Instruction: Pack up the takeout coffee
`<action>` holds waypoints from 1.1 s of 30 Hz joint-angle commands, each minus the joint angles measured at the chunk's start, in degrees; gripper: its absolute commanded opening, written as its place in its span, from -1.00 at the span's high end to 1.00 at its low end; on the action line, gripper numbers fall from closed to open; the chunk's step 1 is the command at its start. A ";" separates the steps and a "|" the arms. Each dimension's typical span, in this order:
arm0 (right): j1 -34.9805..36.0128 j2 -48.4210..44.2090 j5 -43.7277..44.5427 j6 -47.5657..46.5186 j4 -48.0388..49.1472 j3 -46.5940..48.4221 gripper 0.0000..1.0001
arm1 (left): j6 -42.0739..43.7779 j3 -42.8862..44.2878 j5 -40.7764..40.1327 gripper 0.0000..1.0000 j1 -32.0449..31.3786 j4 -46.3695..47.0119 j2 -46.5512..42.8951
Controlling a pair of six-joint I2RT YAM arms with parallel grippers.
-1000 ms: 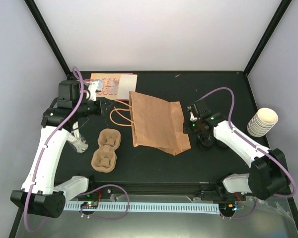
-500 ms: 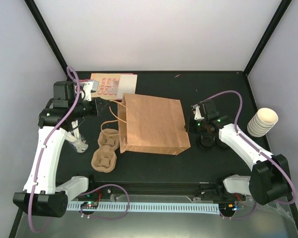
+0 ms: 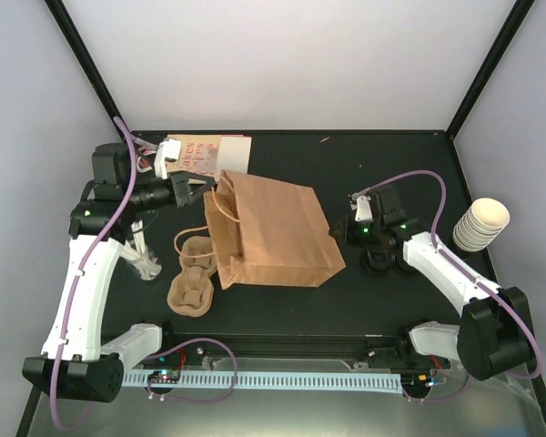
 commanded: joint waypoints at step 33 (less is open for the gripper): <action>3.46 -16.04 2.03 -7.02 2.04 4.55 0.02 | -20.63 10.79 -5.61 0.93 -20.59 24.81 11.96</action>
